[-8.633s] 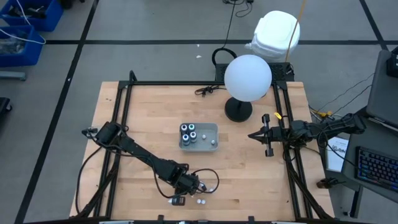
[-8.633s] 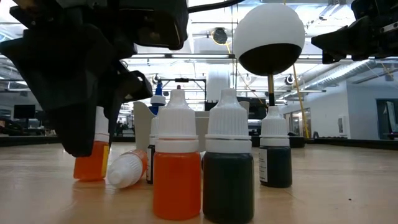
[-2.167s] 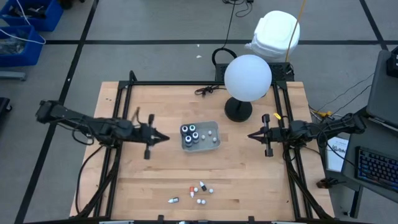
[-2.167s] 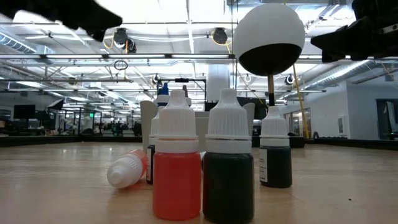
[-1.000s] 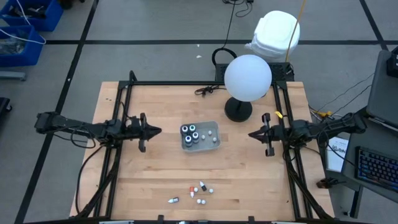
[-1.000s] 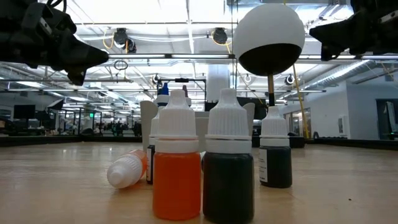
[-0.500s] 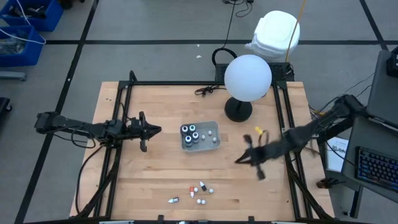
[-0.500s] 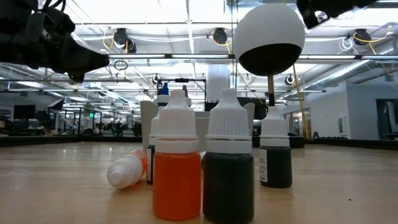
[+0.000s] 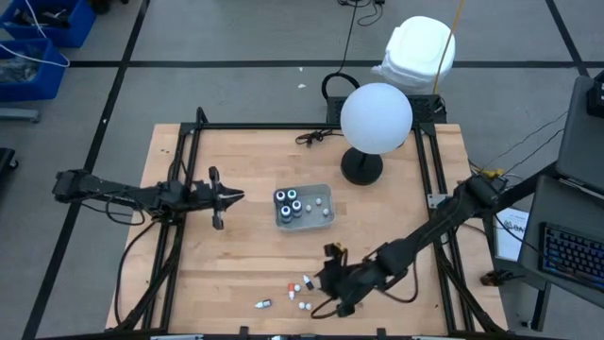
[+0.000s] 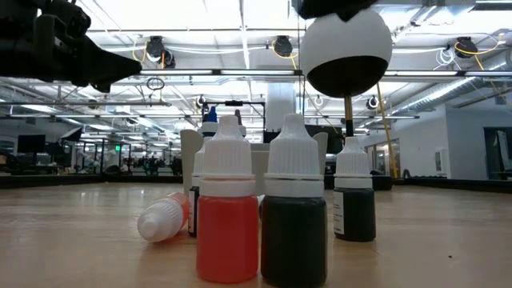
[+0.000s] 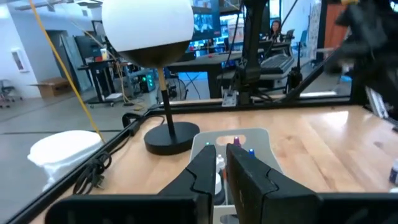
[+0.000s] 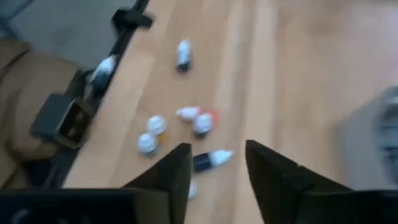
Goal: Pick & Place food coloring
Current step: Put the right small black food coloring bottle into the gray bin
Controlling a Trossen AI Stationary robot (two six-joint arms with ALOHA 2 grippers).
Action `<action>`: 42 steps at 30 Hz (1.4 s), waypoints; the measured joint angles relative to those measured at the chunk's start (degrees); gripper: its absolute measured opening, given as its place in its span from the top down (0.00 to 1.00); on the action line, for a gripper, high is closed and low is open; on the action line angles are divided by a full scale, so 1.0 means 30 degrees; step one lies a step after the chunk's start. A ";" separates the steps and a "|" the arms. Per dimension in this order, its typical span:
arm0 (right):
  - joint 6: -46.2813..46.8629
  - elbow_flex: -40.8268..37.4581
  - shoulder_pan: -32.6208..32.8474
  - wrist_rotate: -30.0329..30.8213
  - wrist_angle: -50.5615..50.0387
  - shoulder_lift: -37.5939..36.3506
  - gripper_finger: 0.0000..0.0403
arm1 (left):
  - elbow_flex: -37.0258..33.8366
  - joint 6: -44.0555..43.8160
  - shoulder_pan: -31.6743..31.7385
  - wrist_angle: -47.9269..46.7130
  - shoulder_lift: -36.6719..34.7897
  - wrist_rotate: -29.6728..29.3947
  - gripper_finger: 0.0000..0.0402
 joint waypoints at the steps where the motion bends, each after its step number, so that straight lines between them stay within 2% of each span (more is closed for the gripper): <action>1: 0.0004 0.0044 -0.0064 -0.0716 -0.0100 0.0238 0.60 | 0.0000 -0.0075 0.0000 0.0072 0.0000 0.0000 0.88; 5: 0.0827 0.0051 -0.0259 -0.2416 0.0125 0.0682 0.53 | 0.0000 0.0132 0.0000 0.0120 0.0000 0.0000 0.88; 23: 0.1938 0.0066 -0.0358 -0.2310 0.0450 0.3445 0.52 | 0.0000 0.0610 0.0000 -0.0069 0.0000 0.0204 0.88; 42: 0.0986 0.0037 -0.0497 -0.2827 0.0787 0.4387 0.52 | 0.0000 0.0144 0.0000 -0.0237 0.0004 0.0444 0.88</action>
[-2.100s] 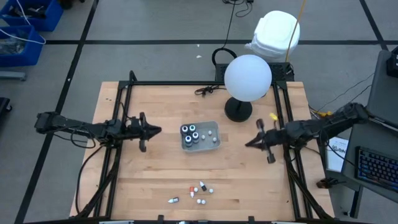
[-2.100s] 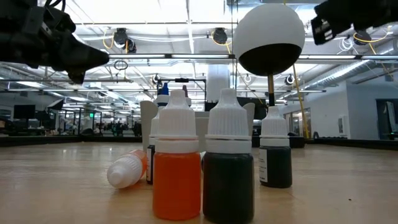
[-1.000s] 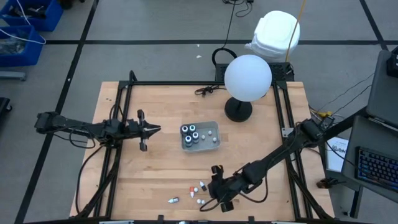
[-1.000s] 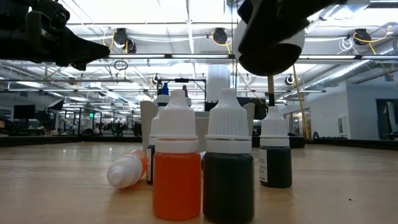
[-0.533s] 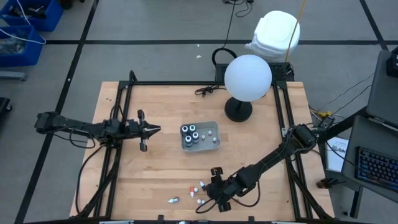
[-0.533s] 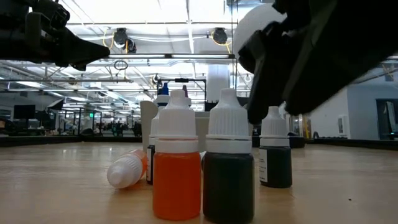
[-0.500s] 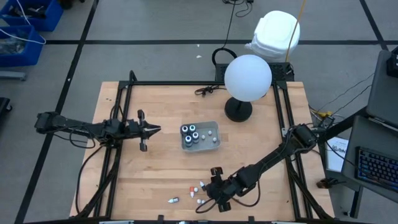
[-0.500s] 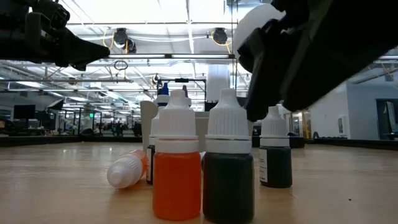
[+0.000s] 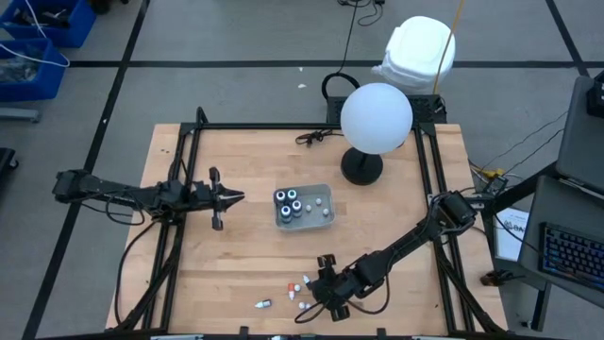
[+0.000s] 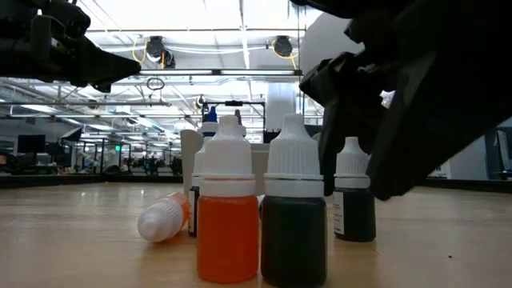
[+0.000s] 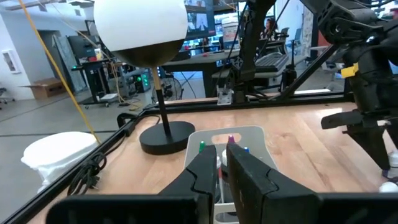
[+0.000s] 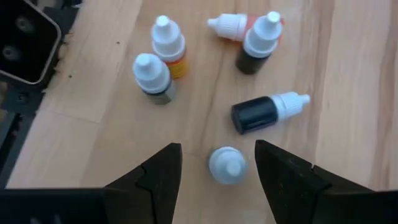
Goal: Pick & Place food coloring
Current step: Put the right small black food coloring bottle into the gray bin
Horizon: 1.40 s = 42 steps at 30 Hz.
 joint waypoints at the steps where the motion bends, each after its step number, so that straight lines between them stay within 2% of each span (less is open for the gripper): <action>1: -0.0007 0.0000 0.0007 0.0000 0.0042 0.0007 0.52 | 0.0000 -0.0008 0.0000 0.0000 -0.0004 0.0022 0.88; 7: -0.0071 0.0007 0.0003 -0.0034 0.0368 -0.0066 0.55 | 0.0000 -0.0178 0.0000 0.0004 0.0001 0.0088 0.88; 17: -0.0022 0.0001 -0.0015 -0.0022 -0.0149 -0.0059 0.83 | 0.0000 -0.0197 0.0000 0.0000 0.0004 0.0088 0.88; 22: -0.0508 0.0000 -0.0053 0.0031 -0.0299 -0.0207 0.86 | 0.0000 -0.0002 0.0000 0.0007 0.0001 0.0081 0.88; 25: -0.0503 -0.0015 -0.0430 0.0069 -0.1265 -0.1492 0.86 | 0.0000 -0.0019 0.0000 0.0007 0.0002 0.0081 0.88; 30: -0.1831 0.0015 -0.1895 0.3626 -0.2517 -0.5132 0.86 | 0.0000 -0.0073 0.0000 0.0009 0.0002 0.0081 0.88; 33: -0.2587 0.0015 -0.3608 0.4639 -0.3030 -0.7012 0.86 | 0.0000 -0.0130 0.0000 0.0002 0.0001 0.0081 0.88; 36: -0.3490 -0.0095 -0.5269 0.4538 -0.3238 -0.8169 0.86 | 0.0000 -0.0325 0.0000 -0.0316 0.0001 0.0078 0.88; 39: -0.4218 -0.0594 -0.6596 0.2474 -0.3201 -0.8933 0.86 | 0.0000 -0.0335 0.0000 -0.0458 0.0004 0.0081 0.88; 42: -0.5337 -0.1259 -0.7166 0.1436 -0.2570 -0.9862 0.86 | 0.0000 -0.0372 0.0000 -0.0533 0.0004 0.0081 0.88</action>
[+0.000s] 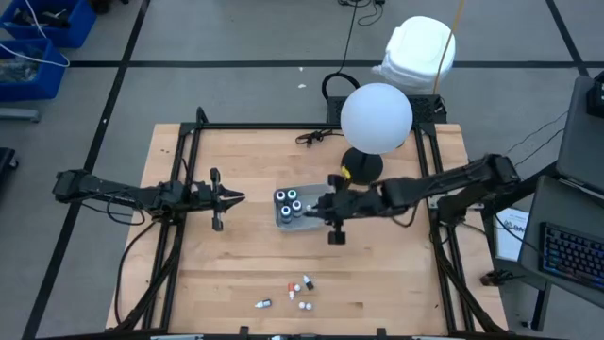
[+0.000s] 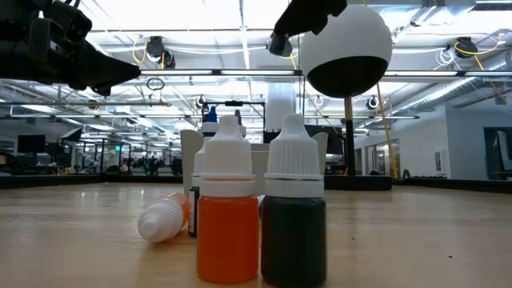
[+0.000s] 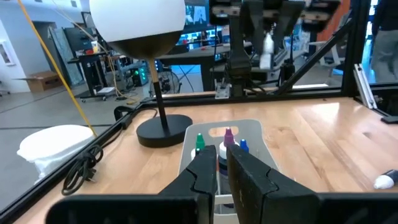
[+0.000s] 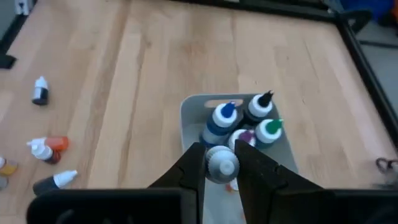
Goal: Pick & Place food coloring
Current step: Put the right small black food coloring bottle into the gray bin
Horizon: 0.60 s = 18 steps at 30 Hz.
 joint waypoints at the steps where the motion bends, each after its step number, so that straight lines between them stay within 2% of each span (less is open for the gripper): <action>1: -0.0392 -0.0226 -0.0068 -0.0266 0.0144 -0.0436 0.86 | 0.0000 -0.0010 0.0000 -0.0057 0.0000 0.0000 0.88; 6: -0.1226 -0.3001 -0.0264 -0.0501 0.2663 -0.3843 0.86 | 0.0000 -0.0337 -0.0007 -0.0348 0.0000 0.0022 0.88; 13: -0.0475 -1.0376 -0.0580 -0.0504 0.7726 -1.0640 0.86 | 0.0000 -0.0989 -0.0006 -0.0342 0.0000 0.0073 0.88; 18: 0.0735 -1.4386 -0.1276 -0.0486 0.8646 -1.4423 0.86 | 0.0000 -0.1093 -0.0007 -0.0327 0.0000 0.0071 0.88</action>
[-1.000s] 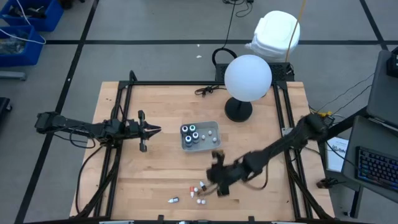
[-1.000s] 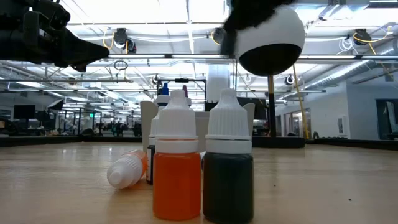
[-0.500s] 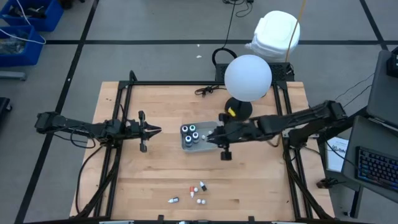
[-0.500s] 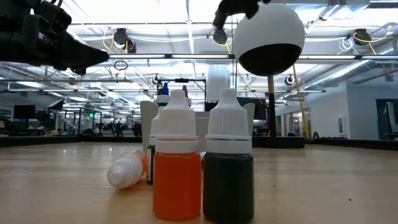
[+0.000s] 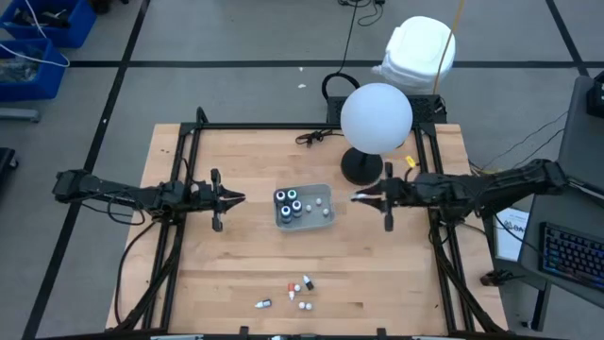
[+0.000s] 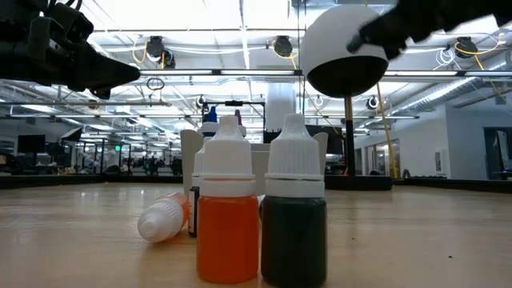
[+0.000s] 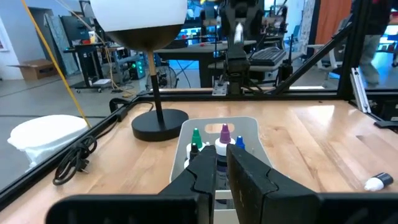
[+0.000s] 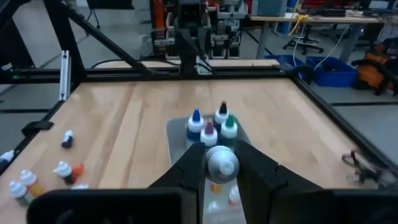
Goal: Pick & Place food coloring
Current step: Put the right small black food coloring bottle into the gray bin
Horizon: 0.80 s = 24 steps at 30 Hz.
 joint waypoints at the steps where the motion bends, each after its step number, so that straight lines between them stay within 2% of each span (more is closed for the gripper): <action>1: 0.0173 -0.0551 -0.0100 -0.0029 0.0005 -0.0497 0.86 | 0.0000 0.0000 0.0003 0.0004 0.0000 0.0002 0.88; 5: 0.1249 -0.1389 -0.0493 -0.0018 0.0059 -0.1059 0.86 | 0.0000 0.0007 0.0007 0.0015 0.0000 -0.0006 0.88; 10: 0.1545 -0.0008 -0.0947 -0.0522 0.0004 0.0904 0.86 | 0.0000 0.0007 0.0006 0.0029 0.0000 -0.0006 0.88; 13: 0.1505 0.2232 -0.1371 -0.0981 -0.0912 0.3290 0.86 | 0.0000 0.0007 0.0007 0.0036 0.0000 -0.0006 0.88; 19: 0.0454 0.7921 -0.3188 -0.1490 -0.5550 0.9734 0.86 | 0.0000 0.0007 0.0000 0.0039 0.0000 -0.0006 0.88; 24: 0.0178 1.1988 -0.4328 -0.1483 -0.8889 1.4019 0.86 | 0.0000 0.0320 0.0000 0.0036 0.0000 -0.0015 0.88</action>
